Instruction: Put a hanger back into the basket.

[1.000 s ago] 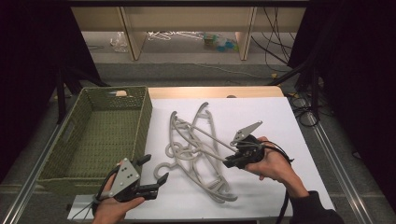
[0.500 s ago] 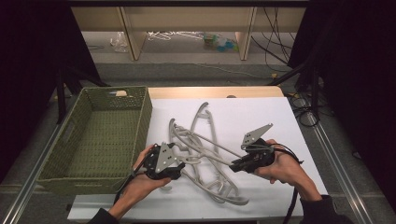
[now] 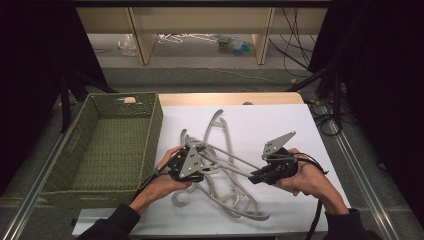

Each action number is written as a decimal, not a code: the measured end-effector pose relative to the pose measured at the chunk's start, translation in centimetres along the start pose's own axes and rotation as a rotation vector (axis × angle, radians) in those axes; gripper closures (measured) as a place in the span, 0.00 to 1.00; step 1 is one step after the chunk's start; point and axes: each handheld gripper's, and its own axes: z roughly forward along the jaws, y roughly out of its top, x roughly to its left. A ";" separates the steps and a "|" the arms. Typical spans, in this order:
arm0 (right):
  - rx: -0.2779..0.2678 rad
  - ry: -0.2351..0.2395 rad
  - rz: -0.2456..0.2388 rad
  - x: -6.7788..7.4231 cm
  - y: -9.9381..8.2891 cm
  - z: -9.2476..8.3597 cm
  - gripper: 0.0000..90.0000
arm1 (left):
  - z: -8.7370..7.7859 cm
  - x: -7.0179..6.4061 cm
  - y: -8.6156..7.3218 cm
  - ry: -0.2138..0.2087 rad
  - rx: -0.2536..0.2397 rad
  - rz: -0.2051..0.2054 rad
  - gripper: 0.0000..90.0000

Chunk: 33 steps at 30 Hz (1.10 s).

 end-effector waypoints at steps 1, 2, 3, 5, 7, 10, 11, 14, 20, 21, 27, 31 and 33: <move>0.004 -0.004 -0.008 -0.1 -0.1 -0.1 0.92 | 0.0 0.0 0.0 0.000 0.000 0.000 0.50; -0.005 0.008 -0.003 -0.1 -0.1 -0.1 0.92 | 0.3 0.0 0.1 -0.018 0.014 0.017 0.49; -0.007 0.012 -0.003 0.0 -0.1 -0.1 0.92 | 0.7 0.0 0.0 -0.051 0.049 0.037 0.50; -0.003 0.026 -0.016 -0.1 -0.1 0.0 0.92 | 0.9 0.0 0.0 -0.059 0.049 0.056 0.51; -0.005 0.032 -0.011 -0.1 -0.2 0.0 0.92 | 0.9 0.1 0.0 -0.071 0.029 0.060 0.54; -0.006 0.042 -0.017 -0.2 -0.2 0.0 0.92 | 1.1 0.3 0.1 -0.081 0.022 0.095 0.64; -0.006 0.042 -0.018 -0.2 -0.2 0.0 0.92 | 1.1 0.3 0.2 -0.087 0.021 0.108 0.66; -0.013 0.043 -0.027 -0.3 -0.3 -0.1 0.92 | 1.0 0.5 0.3 -0.096 0.020 0.178 0.70; -0.073 0.008 -0.025 -0.9 -0.5 -0.9 0.88 | 1.2 0.4 0.9 -0.086 0.017 0.298 0.77; -0.083 -0.010 -0.027 -1.0 -0.5 -1.1 0.87 | 1.3 0.4 1.0 -0.085 0.018 0.308 0.78; -0.169 -0.199 0.005 -1.2 0.2 -2.8 0.52 | 1.3 1.1 2.0 -0.032 0.054 0.416 0.85; -0.256 -0.288 0.042 -1.0 0.6 -4.7 0.45 | 1.4 1.4 2.7 -0.029 0.008 0.352 0.86; -0.276 -0.328 0.050 -0.7 0.9 -5.6 0.42 | 1.2 1.6 3.1 -0.034 0.039 0.380 0.86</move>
